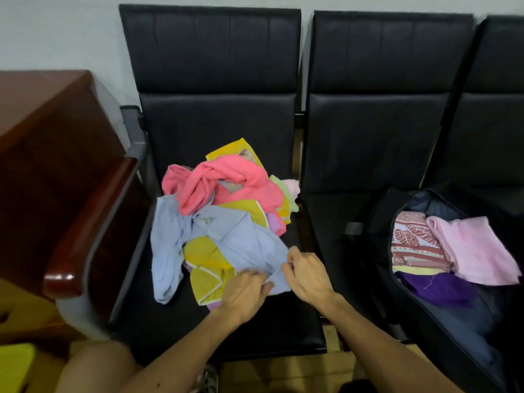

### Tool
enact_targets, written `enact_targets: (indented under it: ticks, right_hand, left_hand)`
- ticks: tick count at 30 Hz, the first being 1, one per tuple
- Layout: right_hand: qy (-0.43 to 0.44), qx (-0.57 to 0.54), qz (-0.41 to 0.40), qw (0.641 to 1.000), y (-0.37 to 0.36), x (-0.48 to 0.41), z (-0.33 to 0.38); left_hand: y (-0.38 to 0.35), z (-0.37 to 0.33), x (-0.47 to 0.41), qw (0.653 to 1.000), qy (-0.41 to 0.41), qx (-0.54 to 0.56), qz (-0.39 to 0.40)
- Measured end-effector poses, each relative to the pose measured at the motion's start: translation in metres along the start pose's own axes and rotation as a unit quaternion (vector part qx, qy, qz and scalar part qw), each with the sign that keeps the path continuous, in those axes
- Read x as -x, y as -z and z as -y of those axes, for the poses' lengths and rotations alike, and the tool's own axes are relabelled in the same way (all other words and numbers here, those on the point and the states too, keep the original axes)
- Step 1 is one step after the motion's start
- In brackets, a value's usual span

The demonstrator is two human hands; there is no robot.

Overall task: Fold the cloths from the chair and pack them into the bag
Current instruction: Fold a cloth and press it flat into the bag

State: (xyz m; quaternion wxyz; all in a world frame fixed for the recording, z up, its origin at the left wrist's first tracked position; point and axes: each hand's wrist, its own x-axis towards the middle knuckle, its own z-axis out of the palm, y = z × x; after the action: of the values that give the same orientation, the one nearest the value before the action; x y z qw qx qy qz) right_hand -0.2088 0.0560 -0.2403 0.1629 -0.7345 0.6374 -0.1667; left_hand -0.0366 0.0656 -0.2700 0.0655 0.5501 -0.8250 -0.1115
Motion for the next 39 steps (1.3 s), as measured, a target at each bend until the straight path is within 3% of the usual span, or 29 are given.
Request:
enact_targets:
  ticks: [2,4,8,13,19,24,28,32,34,36,39]
  right_hand:
    - [0.005,-0.012,-0.002,1.0,0.027,-0.003,0.019]
    - [0.03,-0.02,-0.032,0.999,0.058,-0.005,0.037]
    - [0.095,-0.053,-0.098,0.989,0.13,-0.004,0.085]
    - [0.17,-0.153,-0.188,0.955,0.222,0.014,0.154]
    - [0.201,-0.188,-0.268,0.923,0.296,0.054,0.206]
    - [0.234,-0.139,-0.331,0.904,0.349,0.091,0.231]
    - [0.268,-0.091,-0.356,0.891,0.378,0.111,0.25]
    - [0.271,-0.106,-0.381,0.877,0.388,0.121,0.254]
    - [0.26,-0.146,-0.394,0.869,0.393,0.124,0.252]
    - [0.24,-0.193,-0.395,0.865,0.396,0.125,0.248]
    - [0.212,-0.256,-0.394,0.857,0.396,0.128,0.237]
  left_hand:
    - [0.027,0.002,0.001,0.997,-0.022,-0.029,-0.07]
    - [0.056,0.01,-0.001,0.981,-0.035,-0.043,-0.188]
    - [0.148,0.01,-0.004,0.929,-0.049,0.095,-0.355]
    - [0.287,-0.042,0.03,0.877,-0.075,0.268,-0.392]
    - [0.389,-0.075,0.078,0.883,-0.109,0.134,-0.437]
    - [0.432,-0.095,0.124,0.908,-0.163,0.022,-0.386]
    - [0.44,-0.098,0.14,0.972,-0.066,0.044,-0.222]
    - [0.434,-0.08,0.147,0.99,-0.055,0.106,-0.07]
    - [0.427,-0.071,0.153,0.977,-0.078,0.197,-0.013]
    - [0.421,-0.063,0.157,0.945,-0.091,0.315,-0.008]
    - [0.416,-0.059,0.156,0.851,-0.106,0.511,-0.06]
